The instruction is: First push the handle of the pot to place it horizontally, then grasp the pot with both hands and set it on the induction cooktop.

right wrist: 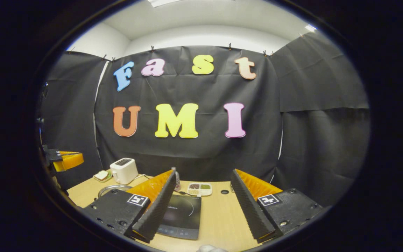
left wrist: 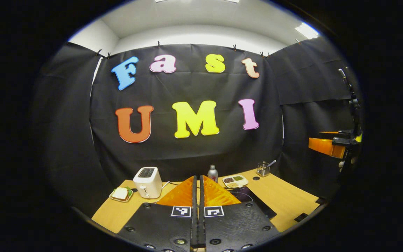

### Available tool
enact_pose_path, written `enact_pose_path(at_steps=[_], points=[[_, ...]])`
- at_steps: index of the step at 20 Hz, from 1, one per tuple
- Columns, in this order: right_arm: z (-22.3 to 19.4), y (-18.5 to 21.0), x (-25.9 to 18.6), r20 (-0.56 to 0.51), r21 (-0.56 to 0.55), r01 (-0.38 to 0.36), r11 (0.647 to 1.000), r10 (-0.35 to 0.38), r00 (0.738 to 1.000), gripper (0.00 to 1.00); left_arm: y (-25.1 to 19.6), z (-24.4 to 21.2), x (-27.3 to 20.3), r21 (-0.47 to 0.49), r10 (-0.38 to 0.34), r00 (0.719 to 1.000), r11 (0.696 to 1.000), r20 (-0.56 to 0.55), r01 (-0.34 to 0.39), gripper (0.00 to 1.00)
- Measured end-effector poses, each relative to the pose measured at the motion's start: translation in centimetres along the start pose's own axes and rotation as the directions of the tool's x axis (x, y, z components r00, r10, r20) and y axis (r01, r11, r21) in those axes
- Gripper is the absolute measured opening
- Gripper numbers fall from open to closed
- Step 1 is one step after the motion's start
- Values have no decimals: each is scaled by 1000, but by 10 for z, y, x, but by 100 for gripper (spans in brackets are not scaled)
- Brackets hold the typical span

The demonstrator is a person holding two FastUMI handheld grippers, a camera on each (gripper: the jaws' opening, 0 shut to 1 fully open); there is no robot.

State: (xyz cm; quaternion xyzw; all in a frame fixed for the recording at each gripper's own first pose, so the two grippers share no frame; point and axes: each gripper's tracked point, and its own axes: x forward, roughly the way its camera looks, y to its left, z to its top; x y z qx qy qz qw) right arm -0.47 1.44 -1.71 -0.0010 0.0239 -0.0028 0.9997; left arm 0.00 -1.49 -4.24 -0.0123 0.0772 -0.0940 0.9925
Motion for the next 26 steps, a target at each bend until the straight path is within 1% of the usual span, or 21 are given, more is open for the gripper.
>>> enact_pose_path(at_steps=[3, 5, 7, 8, 9, 11, 13, 14, 15, 17, 18, 20, 21, 22, 23, 24, 25, 26], points=[[-7, 0, 1, -17, 5, -6, 1000, 6, 1000, 96, 11, -23, 4, 26, 0, 997, 1000, -82, 2, 0], [-11, -1, 1, -29, 12, -6, 1000, 7, 1000, 96, 17, -48, 7, 24, 0, 989, 1000, -146, 3, 0], [-15, -2, 1, -42, 22, -6, 1000, 7, 999, 96, 19, -76, 8, 23, -11, 975, 1000, -224, 17, 0], [-18, -3, 2, -48, 27, -5, 1000, 7, 999, 99, 24, -91, 7, 28, -11, 966, 999, -260, 19, 0], [-20, -4, 2, -51, 30, -1, 1000, 2, 999, 96, 26, -110, 6, 31, -14, 953, 999, -302, 24, 0], [-28, -6, 1, -67, 25, 4, 1000, -2, 998, 96, 28, -148, 4, 22, -32, 917, 999, -398, 44, 0], [-36, -6, 1, -90, 29, 6, 1000, -3, 996, 96, 34, -182, 0, 17, -30, 881, 999, -473, 43, 0], [-39, -5, 1, -101, 30, 4, 1000, -1, 995, 99, 38, -199, -4, 9, -34, 856, 999, -516, 45, 0], [-42, -4, 1, -109, 31, 2, 1000, 1, 994, 96, 41, -213, -3, 5, -36, 839, 999, -542, 46, 0], [-46, -2, 2, -130, 34, 1, 999, 4, 992, 96, 50, -242, -12, 18, -23, 788, 999, -615, 44, 0], [-47, 0, 2, -135, 37, -4, 999, 9, 991, 99, 55, -253, -14, 22, -23, 772, 999, -635, 47, 0], [-47, 2, 3, -140, 35, -10, 999, 14, 990, 97, 60, -273, -17, 14, -33, 723, 998, -690, 58, 0], [-47, 4, 3, -141, 31, -15, 999, 19, 990, 99, 63, -281, -18, 16, -35, 705, 998, -708, 65, 0], [-48, 6, 3, -144, 28, -18, 999, 21, 989, 96, 68, -288, -20, 23, -35, 680, 997, -733, 76, 0], [-48, 9, 4, -148, 27, -24, 999, 27, 989, 99, 72, -294, -18, 28, -38, 660, 996, -750, 90, 0], [-49, 11, 4, -150, 27, -29, 999, 32, 988, 99, 75, -301, -19, 30, -38, 634, 995, -772, 96, 0], [-48, 12, 4, -149, 27, -32, 999, 35, 988, 99, 75, -308, -19, 14, -58, 606, 993, -794, 113, 0], [-48, 13, 4, -150, 28, -33, 999, 37, 988, 96, 76, -314, -19, 5, -70, 580, 992, -812, 126, 0]])
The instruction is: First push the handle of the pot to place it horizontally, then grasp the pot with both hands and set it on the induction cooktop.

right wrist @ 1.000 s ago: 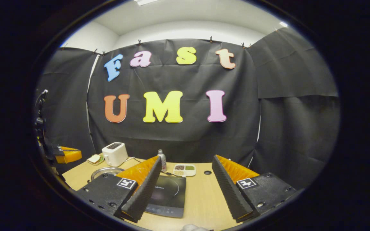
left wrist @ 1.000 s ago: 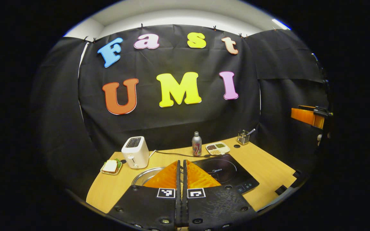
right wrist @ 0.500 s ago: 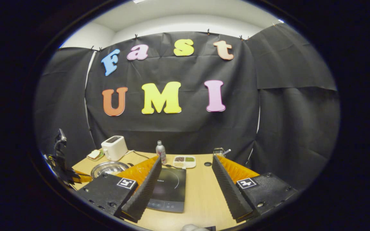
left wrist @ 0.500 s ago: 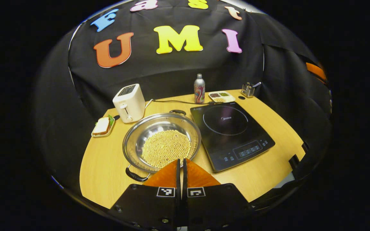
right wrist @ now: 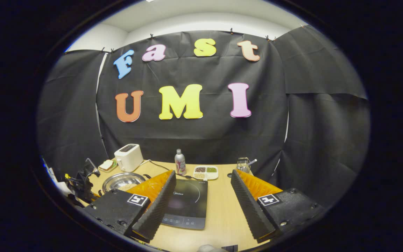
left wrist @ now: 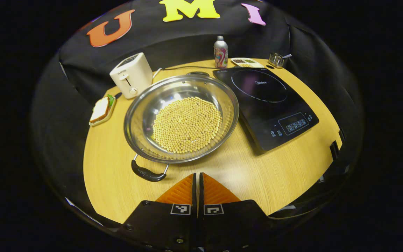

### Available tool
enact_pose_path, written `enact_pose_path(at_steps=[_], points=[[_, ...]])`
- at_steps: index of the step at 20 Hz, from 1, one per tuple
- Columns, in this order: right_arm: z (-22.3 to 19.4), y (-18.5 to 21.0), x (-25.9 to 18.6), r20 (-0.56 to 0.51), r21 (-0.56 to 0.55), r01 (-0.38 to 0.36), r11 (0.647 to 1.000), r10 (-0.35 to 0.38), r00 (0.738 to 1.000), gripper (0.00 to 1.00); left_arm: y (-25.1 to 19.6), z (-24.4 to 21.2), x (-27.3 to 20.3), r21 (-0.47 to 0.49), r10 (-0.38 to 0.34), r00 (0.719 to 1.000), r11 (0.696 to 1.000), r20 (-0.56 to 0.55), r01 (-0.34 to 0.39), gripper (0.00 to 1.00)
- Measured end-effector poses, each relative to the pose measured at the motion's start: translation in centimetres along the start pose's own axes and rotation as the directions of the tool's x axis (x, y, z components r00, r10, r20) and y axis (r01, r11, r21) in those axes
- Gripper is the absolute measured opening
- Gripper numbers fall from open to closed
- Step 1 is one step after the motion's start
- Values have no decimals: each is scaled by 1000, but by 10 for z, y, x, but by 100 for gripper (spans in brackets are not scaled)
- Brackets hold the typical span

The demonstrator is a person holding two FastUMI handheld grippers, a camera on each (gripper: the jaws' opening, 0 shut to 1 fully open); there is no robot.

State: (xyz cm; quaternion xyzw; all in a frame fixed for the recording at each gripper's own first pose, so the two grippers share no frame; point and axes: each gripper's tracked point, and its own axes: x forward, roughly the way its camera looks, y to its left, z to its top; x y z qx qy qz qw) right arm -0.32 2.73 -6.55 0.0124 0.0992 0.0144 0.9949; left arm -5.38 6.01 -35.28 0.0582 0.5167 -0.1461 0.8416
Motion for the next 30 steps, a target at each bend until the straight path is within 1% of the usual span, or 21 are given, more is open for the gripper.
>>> enact_pose_path(at_steps=[1, 2, 3, 4, 5, 6, 7, 9, 10, 13, 14, 15, 16, 19, 23, 24, 25, 26, 27, 30], points=[[-1, 1, 0, -1, 3, -1, 1000, 1, 1000, 96, 1, -5, 4, 13, -15, 999, 1000, -40, 15, 0], [-2, 1, 1, -3, 5, -3, 1000, 3, 1000, 99, 5, -8, 7, 38, -17, 998, 999, -67, 19, 0], [-3, 0, 1, -7, 7, -1, 1000, 1, 1000, 96, 10, -10, 10, 52, -4, 997, 999, -83, 8, 0], [-5, 0, 1, -11, 9, 1, 1000, -1, 1000, 96, 12, -10, 12, 64, -5, 996, 998, -89, 11, 0], [-6, -2, 1, -13, 13, 4, 1000, -4, 1000, 99, 14, -8, 16, 74, -7, 996, 997, -92, 14, 10], [-8, -3, 2, -17, 17, 6, 1000, -6, 1000, 99, 17, -8, 17, 81, -2, 995, 997, -104, 10, 9], [-10, -3, 2, -24, 19, 7, 1000, -7, 1000, 96, 19, -7, 18, 88, 1, 994, 996, -111, 9, 0], [-14, -5, 4, -34, 22, 9, 1000, -8, 999, 96, 24, -5, 22, 103, 7, 992, 995, -124, 6, 0], [-15, -4, 4, -37, 22, 7, 1000, -6, 999, 99, 27, -4, 24, 109, 13, 991, 994, -130, 2, 0], [-14, -4, 6, -35, 15, 9, 1000, -9, 999, 99, 37, -4, 27, 113, 29, 989, 994, -143, -13, 0], [-14, -4, 7, -33, 12, 9, 1000, -9, 999, 96, 40, -6, 28, 112, 27, 988, 994, -150, -10, 0], [-13, -5, 7, -33, 10, 10, 1000, -10, 999, 99, 40, -6, 28, 105, 19, 988, 994, -153, -3, 0], [-13, -5, 8, -34, 10, 12, 1000, -12, 999, 96, 41, -7, 28, 96, 18, 988, 995, -156, -3, 0], [-13, -5, 10, -39, 13, 12, 1000, -12, 999, 96, 46, -8, 25, 78, 22, 987, 997, -157, -10, 0], [-16, -5, 13, -48, 9, 13, 1000, -13, 999, 96, 60, -7, 26, 63, 40, 987, 998, -158, -30, 0], [-17, -5, 14, -51, 8, 14, 1000, -13, 999, 99, 65, -7, 28, 50, 47, 986, 998, -157, -40, 0], [-17, -6, 14, -57, 6, 17, 1000, -17, 998, 99, 69, -6, 29, 31, 47, 987, 999, -153, -43, 0], [-18, -6, 13, -57, 4, 16, 1000, -16, 998, 99, 70, -4, 30, 13, 41, 988, 999, -151, -39, 9], [-17, -6, 13, -57, 4, 17, 1000, -16, 998, 99, 71, -4, 30, 0, 36, 988, 999, -150, -36, 0], [-16, -8, 12, -55, 0, 20, 1000, -20, 998, 99, 79, -4, 30, -14, 42, 988, 999, -148, -44, 0]])
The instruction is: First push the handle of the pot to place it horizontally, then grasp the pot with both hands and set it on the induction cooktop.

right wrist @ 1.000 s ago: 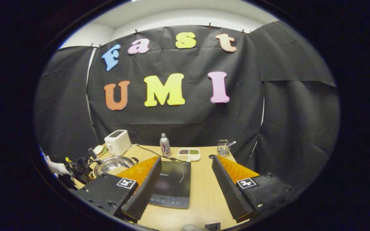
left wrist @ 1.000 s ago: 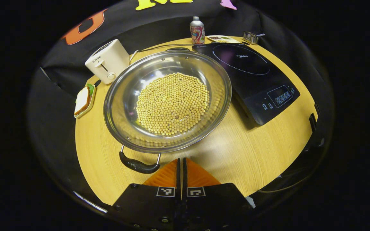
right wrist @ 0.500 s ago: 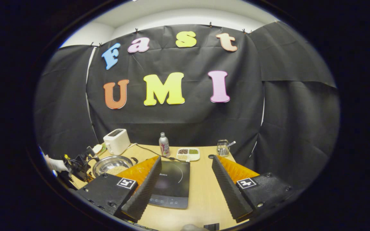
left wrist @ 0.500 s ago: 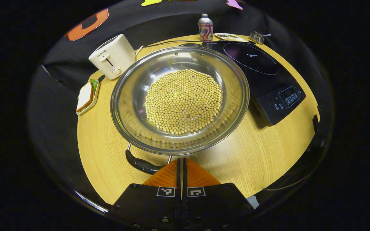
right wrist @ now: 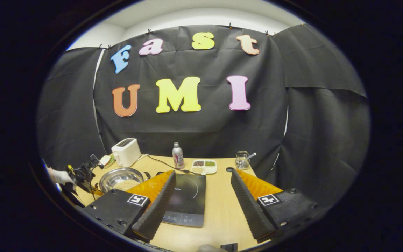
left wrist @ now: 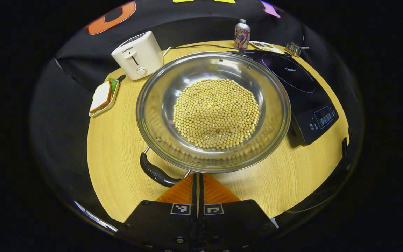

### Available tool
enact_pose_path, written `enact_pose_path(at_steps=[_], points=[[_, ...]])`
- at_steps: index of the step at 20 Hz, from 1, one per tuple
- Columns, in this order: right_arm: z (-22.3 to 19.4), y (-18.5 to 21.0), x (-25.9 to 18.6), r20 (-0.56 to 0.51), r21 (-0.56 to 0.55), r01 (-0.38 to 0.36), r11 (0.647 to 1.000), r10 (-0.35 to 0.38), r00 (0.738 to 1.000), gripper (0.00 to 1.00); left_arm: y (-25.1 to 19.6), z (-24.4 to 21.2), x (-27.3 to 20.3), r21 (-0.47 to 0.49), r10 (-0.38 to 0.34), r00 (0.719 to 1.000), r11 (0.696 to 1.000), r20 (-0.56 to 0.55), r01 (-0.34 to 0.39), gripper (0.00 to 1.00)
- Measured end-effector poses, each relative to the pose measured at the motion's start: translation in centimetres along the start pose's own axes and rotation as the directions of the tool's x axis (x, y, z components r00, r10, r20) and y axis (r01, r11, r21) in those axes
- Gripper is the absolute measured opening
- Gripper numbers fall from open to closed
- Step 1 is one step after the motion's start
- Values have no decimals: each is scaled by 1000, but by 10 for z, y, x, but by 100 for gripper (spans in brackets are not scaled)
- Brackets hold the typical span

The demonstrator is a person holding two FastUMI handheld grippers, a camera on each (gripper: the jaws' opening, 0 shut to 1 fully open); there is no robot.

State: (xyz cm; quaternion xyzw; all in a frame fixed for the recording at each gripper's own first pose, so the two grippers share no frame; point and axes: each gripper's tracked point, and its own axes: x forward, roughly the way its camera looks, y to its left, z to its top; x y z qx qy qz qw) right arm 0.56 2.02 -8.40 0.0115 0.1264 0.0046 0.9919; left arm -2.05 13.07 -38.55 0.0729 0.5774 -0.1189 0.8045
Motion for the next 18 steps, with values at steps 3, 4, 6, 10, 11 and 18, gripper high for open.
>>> enact_pose_path(at_steps=[3, 4, 6, 10, 11, 18], points=[[0, 0, 0, -3, -7, 3, 1000, -3, 1000, 99, 10, -1, 3, -18, 3, 1000, 1000, -7, -3, 0], [0, 1, 0, -4, -9, 2, 1000, -2, 1000, 99, 14, -1, 4, -20, 6, 1000, 1000, -6, -7, 0], [0, 2, -2, -5, -11, 3, 1000, -3, 1000, 99, 21, 1, 5, -21, 14, 1000, 1000, -6, -14, 9], [-2, 5, -3, -11, -16, 2, 1000, -2, 1000, 99, 33, 6, 11, -36, 22, 1000, 999, -2, -22, 0], [-2, 5, -3, -11, -19, 4, 1000, -5, 1000, 99, 37, 6, 12, -43, 21, 1000, 999, 0, -21, 0], [0, 6, -7, -11, -21, 16, 1000, -17, 1000, 96, 53, 14, 18, -40, 26, 1000, 999, 5, -26, 0]])
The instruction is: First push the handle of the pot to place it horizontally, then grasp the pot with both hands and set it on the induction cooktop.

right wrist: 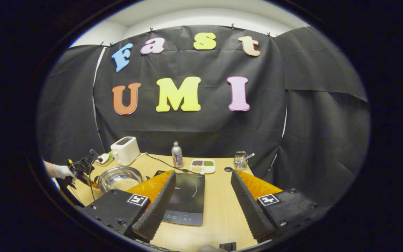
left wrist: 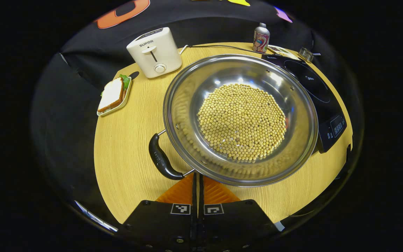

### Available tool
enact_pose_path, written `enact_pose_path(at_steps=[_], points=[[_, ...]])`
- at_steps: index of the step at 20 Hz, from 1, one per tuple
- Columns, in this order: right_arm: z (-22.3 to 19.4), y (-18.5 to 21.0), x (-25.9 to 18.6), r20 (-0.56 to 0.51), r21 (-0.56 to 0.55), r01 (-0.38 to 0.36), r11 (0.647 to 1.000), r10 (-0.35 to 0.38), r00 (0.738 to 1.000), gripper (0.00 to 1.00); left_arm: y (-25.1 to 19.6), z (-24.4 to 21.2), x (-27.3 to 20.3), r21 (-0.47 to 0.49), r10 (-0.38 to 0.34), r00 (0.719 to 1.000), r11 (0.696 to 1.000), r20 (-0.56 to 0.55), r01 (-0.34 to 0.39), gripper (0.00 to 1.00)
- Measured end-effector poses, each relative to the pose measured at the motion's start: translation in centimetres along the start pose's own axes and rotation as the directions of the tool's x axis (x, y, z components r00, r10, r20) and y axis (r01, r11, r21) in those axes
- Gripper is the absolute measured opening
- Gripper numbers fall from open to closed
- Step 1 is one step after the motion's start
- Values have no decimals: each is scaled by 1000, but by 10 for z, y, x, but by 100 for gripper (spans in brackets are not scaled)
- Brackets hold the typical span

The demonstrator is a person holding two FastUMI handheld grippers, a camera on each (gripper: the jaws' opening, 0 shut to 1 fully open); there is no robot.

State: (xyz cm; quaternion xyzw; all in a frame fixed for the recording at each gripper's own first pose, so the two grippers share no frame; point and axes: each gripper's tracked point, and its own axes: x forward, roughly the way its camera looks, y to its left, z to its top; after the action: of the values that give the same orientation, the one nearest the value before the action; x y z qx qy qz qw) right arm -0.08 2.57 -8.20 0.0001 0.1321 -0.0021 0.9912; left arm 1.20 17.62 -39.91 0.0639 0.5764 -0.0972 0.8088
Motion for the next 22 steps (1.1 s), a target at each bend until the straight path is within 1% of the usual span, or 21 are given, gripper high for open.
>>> enact_pose_path(at_steps=[1, 2, 3, 4, 5, 6, 7, 8, 9, 10, 11, 16, 17, 18, 21, 22], points=[[1, 1, -2, 1, -3, 2, 1000, -2, 1000, 99, 2, 0, 1, -3, -3, 1000, 1000, 0, 3, 0], [1, 0, -2, 3, -8, 3, 1000, -3, 1000, 96, 8, 1, 2, -6, 4, 1000, 1000, -1, -4, 9], [1, 1, -3, 1, -17, 5, 1000, -5, 1000, 99, 14, 0, 5, -9, 16, 1000, 1000, -7, -16, 0], [0, 0, -3, -2, -23, 8, 1000, -8, 1000, 99, 22, 0, 7, -9, 36, 999, 999, -12, -36, 0], [0, 1, -4, -2, -25, 9, 1000, -9, 1000, 96, 25, 1, 9, -17, 35, 999, 999, -11, -35, 0], [1, 2, -4, -1, -25, 9, 1000, -9, 1000, 99, 27, 3, 9, -27, 35, 999, 999, -2, -35, 0], [1, 2, -4, -2, -27, 10, 1000, -10, 1000, 99, 29, 5, 10, -33, 34, 999, 999, 0, -34, 0], [0, 3, -3, -4, -28, 11, 1000, -11, 1000, 96, 30, 6, 10, -30, 34, 999, 999, 0, -34, 0], [-1, 4, -3, -8, -29, 10, 1000, -10, 1000, 96, 33, 8, 12, -25, 35, 999, 999, 1, -35, 0], [-2, 5, -2, -11, -30, 9, 999, -9, 1000, 99, 35, 9, 12, -22, 37, 999, 999, 1, -36, 0], [-2, 7, -2, -13, -33, 9, 999, -9, 1000, 96, 37, 10, 12, -21, 36, 999, 999, 3, -36, 0], [-2, 13, -1, -16, -38, 16, 999, -16, 1000, 96, 46, 21, 19, -80, 6, 1000, 997, 18, -5, 0], [-2, 14, -1, -14, -38, 17, 999, -17, 1000, 99, 49, 24, 20, -85, 2, 1000, 996, 23, 0, 0], [-2, 15, 0, -17, -41, 19, 999, -20, 1000, 96, 51, 27, 21, -87, 2, 1000, 996, 27, 1, 0], [-2, 17, 0, -24, -47, 23, 999, -24, 999, 96, 55, 32, 25, -75, 7, 1000, 997, 31, -5, 0], [-3, 18, 0, -29, -50, 21, 999, -23, 999, 99, 57, 33, 25, -64, 11, 1000, 998, 26, -9, 0]])
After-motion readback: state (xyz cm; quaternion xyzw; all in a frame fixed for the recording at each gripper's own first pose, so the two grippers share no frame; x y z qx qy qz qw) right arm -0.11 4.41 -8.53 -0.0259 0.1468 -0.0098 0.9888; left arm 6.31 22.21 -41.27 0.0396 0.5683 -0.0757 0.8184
